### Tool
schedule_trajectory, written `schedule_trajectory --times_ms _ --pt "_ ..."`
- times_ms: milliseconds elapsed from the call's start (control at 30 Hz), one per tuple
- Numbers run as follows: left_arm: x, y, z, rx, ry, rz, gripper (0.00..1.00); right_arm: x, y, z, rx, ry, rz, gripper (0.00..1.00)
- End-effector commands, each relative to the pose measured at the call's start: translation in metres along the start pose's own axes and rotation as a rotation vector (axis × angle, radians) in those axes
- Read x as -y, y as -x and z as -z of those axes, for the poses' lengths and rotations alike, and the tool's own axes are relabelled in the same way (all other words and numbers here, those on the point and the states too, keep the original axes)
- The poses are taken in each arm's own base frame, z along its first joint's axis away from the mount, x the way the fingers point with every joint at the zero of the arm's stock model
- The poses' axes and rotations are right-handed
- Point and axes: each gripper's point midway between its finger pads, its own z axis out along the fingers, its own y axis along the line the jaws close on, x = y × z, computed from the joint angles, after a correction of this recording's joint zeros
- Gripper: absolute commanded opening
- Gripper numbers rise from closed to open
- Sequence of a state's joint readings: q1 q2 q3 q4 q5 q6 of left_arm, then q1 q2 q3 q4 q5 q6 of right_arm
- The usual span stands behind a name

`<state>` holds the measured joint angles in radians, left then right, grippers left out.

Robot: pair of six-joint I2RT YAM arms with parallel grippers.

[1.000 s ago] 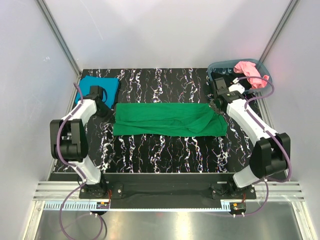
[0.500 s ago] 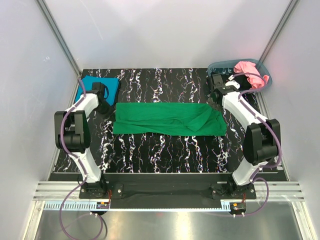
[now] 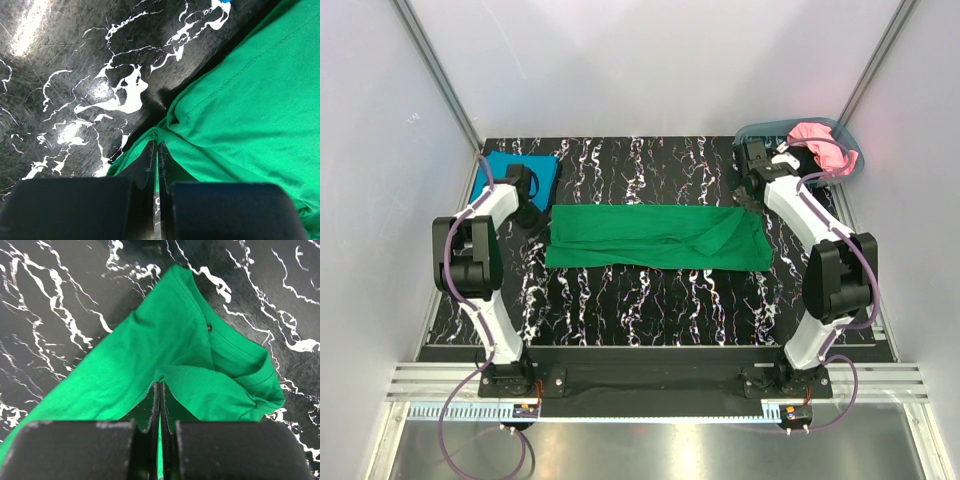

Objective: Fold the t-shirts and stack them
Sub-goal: Fold the tshirt

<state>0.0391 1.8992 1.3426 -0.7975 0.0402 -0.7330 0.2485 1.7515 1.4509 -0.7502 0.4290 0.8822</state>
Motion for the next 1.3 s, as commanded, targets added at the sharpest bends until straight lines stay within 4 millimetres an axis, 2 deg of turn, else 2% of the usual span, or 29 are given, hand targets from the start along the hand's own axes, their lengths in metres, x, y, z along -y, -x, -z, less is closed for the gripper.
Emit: schedule_trajectory --times_ms 0,233,333,467,533,567,633,667,700,733,767,800,833,867,900,933,967,1000,1033,1100,1133,1200,1233,1267 --pt "0.003 0.019 0.008 0.054 0.005 0.003 0.0 -0.008 0.03 0.012 0.081 0.02 -0.017 0.0" --pt "0.009 0.024 0.01 0.062 -0.004 0.006 0.01 -0.016 0.027 -0.003 0.064 0.016 0.004 0.0" --pt "0.013 0.027 0.011 0.061 -0.009 0.003 0.1 -0.015 0.025 -0.01 0.06 0.005 0.005 0.0" --pt "0.016 0.028 0.014 0.056 -0.016 -0.005 0.18 -0.014 0.02 -0.019 0.046 -0.017 0.016 0.0" --pt "0.013 0.03 0.022 0.067 -0.005 -0.019 0.33 -0.016 0.02 -0.021 0.041 -0.02 0.021 0.06" --pt "0.016 0.033 0.029 0.081 -0.016 -0.027 0.37 -0.016 0.02 -0.022 0.035 -0.022 0.028 0.16" --pt "0.009 0.038 0.038 0.114 0.019 -0.056 0.45 -0.024 0.02 -0.025 0.013 0.003 0.038 0.22" --pt "0.007 0.04 0.05 0.141 0.021 -0.065 0.46 -0.029 0.022 -0.024 0.007 0.029 0.059 0.25" --pt "0.001 0.04 0.053 0.154 0.042 -0.073 0.47 -0.032 0.022 -0.024 -0.004 0.044 0.068 0.37" --pt "-0.003 0.038 0.059 0.165 0.046 -0.09 0.47 -0.044 0.027 -0.016 -0.019 0.086 0.068 0.43" --pt "-0.004 0.037 0.07 0.192 0.029 -0.095 0.48 -0.034 0.023 -0.012 -0.056 0.046 0.084 0.47" --pt "-0.016 0.022 0.064 0.16 0.038 -0.095 0.48 -0.032 0.02 -0.01 -0.08 0.031 0.09 0.54" --pt "-0.016 0.018 0.064 0.164 0.017 -0.098 0.48 -0.034 0.023 -0.003 -0.092 0.036 0.091 0.55" --pt "-0.018 0.01 0.069 0.171 -0.012 -0.101 0.48 -0.023 0.016 0.005 -0.13 0.003 0.099 0.56" --pt "-0.026 -0.011 0.057 0.111 -0.027 -0.101 0.48 -0.021 0.011 0.011 -0.158 0.01 0.1 0.56" --pt "-0.021 -0.016 0.052 0.112 -0.076 -0.091 0.48 -0.011 -0.002 0.011 -0.198 -0.004 0.112 0.56" --pt "-0.013 -0.027 0.056 0.094 -0.148 -0.093 0.48 -0.007 -0.004 0.022 -0.206 0.017 0.096 0.56" --pt "-0.012 -0.034 0.053 0.079 -0.172 -0.091 0.48 -0.002 -0.014 0.025 -0.239 0.023 0.089 0.55" --pt "-0.014 -0.042 0.043 0.066 -0.193 -0.081 0.49 0.015 -0.032 0.021 -0.281 -0.01 0.095 0.54" --pt "-0.007 -0.052 0.039 0.042 -0.234 -0.091 0.5 0.024 -0.04 0.026 -0.287 0.007 0.069 0.52" --pt "-0.005 -0.055 0.032 0.03 -0.24 -0.087 0.5 0.036 -0.054 0.018 -0.31 -0.007 0.066 0.48" --pt "-0.003 -0.057 0.026 0.012 -0.244 -0.085 0.5 0.052 -0.064 0.012 -0.334 -0.027 0.048 0.43" --pt "-0.002 -0.056 0.021 0.006 -0.241 -0.085 0.5 0.054 -0.063 0.009 -0.326 -0.026 0.041 0.4" --pt "-0.003 -0.056 0.018 0.001 -0.235 -0.084 0.5 0.059 -0.065 0.005 -0.328 -0.043 0.04 0.34"
